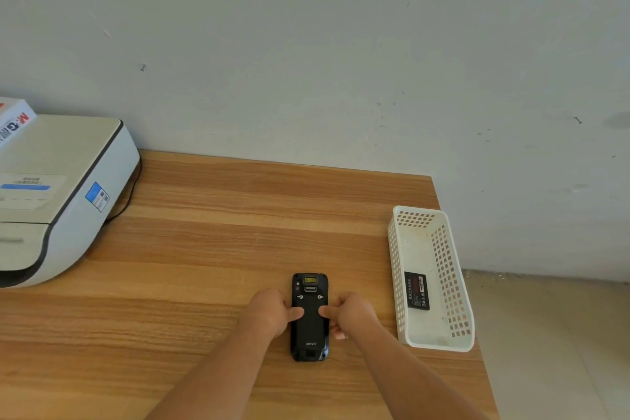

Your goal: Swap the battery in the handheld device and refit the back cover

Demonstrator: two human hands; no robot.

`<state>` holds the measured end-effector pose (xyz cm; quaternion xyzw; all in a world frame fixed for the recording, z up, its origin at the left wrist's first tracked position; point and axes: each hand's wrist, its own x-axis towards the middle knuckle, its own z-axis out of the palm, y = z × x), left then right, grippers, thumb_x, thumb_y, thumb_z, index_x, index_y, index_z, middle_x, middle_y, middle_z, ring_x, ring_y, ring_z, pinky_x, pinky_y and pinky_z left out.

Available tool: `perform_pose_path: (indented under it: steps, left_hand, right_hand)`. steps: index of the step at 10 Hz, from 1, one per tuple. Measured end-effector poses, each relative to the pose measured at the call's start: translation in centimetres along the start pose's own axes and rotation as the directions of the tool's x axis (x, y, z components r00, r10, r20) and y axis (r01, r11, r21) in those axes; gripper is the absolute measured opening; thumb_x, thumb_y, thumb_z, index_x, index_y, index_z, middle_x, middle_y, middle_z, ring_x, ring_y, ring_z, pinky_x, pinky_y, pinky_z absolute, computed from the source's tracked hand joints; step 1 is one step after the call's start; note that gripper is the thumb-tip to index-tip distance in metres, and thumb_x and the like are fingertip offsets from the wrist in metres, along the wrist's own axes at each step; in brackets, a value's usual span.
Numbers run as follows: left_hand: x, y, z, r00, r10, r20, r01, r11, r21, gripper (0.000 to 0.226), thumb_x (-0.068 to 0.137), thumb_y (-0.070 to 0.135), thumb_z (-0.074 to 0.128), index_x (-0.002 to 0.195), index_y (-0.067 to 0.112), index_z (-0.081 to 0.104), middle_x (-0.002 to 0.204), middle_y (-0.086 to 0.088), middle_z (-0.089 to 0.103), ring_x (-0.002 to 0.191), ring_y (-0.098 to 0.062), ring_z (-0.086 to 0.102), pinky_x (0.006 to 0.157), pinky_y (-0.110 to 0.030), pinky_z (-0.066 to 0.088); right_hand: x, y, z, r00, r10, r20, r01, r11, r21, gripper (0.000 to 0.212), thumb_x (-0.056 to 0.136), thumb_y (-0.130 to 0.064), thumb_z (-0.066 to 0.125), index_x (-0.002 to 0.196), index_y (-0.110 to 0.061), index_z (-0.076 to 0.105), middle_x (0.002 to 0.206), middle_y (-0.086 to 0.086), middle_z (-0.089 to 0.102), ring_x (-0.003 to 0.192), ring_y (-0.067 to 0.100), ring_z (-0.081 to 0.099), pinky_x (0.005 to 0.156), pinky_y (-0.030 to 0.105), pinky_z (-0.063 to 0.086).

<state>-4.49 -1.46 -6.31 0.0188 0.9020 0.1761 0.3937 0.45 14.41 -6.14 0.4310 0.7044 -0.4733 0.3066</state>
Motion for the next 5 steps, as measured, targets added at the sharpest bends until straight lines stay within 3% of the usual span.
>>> perform_pose_path:
  steps: [1,2,3,4,5]
  left_hand:
    - [-0.3,0.1,0.0,0.999,0.003,-0.036,-0.001,0.999,0.052,0.035,0.086,0.054,0.064,0.089,0.02,0.063,0.084,0.003,0.067,0.078,-0.014,0.064,0.077,-0.033,0.054]
    - [-1.4,0.6,-0.5,0.997,0.046,-0.067,-0.037,0.99,0.134,0.033,0.088,0.054,0.061,0.092,0.021,0.061,0.086,0.003,0.065,0.077,-0.013,0.062,0.073,-0.031,0.053]
    - [-2.6,1.0,-1.4,0.988,0.13,-0.085,-0.112,0.976,0.187,0.03,0.09,0.052,0.057,0.09,0.023,0.059,0.089,0.004,0.065,0.081,-0.013,0.062,0.075,-0.031,0.053]
    - [-3.9,1.6,-3.3,0.963,0.228,-0.144,-0.182,0.945,0.273,0.027,0.092,0.053,0.051,0.087,0.026,0.055,0.092,0.005,0.062,0.085,-0.015,0.058,0.08,-0.034,0.051]
    - [-4.9,2.0,-4.9,0.918,0.332,-0.216,-0.235,0.896,0.377,0.033,0.093,0.056,0.044,0.099,0.026,0.058,0.102,0.004,0.061,0.095,-0.016,0.055,0.089,-0.037,0.044]
  right_hand:
    - [-0.1,0.1,0.2,1.0,0.005,0.008,-0.004,1.0,-0.011,0.024,0.086,-0.026,0.074,0.083,-0.015,0.052,0.078,0.006,0.065,0.061,0.018,0.059,0.068,0.03,0.057]
    - [-1.1,0.5,0.1,0.992,-0.116,-0.041,0.103,0.967,-0.233,0.028,0.088,-0.043,0.067,0.093,-0.018,0.057,0.077,0.002,0.066,0.064,0.015,0.059,0.07,0.03,0.056]
    - [-2.8,0.9,-0.7,0.95,-0.296,-0.101,0.242,0.899,-0.364,0.034,0.09,-0.053,0.059,0.104,-0.022,0.059,0.085,-0.006,0.064,0.07,0.008,0.059,0.06,0.021,0.049]
    - [-4.6,0.4,-1.7,0.884,-0.446,-0.144,0.313,0.79,-0.527,0.043,0.089,-0.058,0.054,0.117,-0.025,0.059,0.109,-0.006,0.062,0.093,0.011,0.06,0.077,0.028,0.054]
    - [-6.1,-0.5,-2.8,0.785,-0.6,-0.155,0.355,0.641,-0.681,0.051,0.093,-0.057,0.047,0.133,-0.026,0.051,0.134,-0.004,0.052,0.12,0.016,0.049,0.098,0.033,0.045]
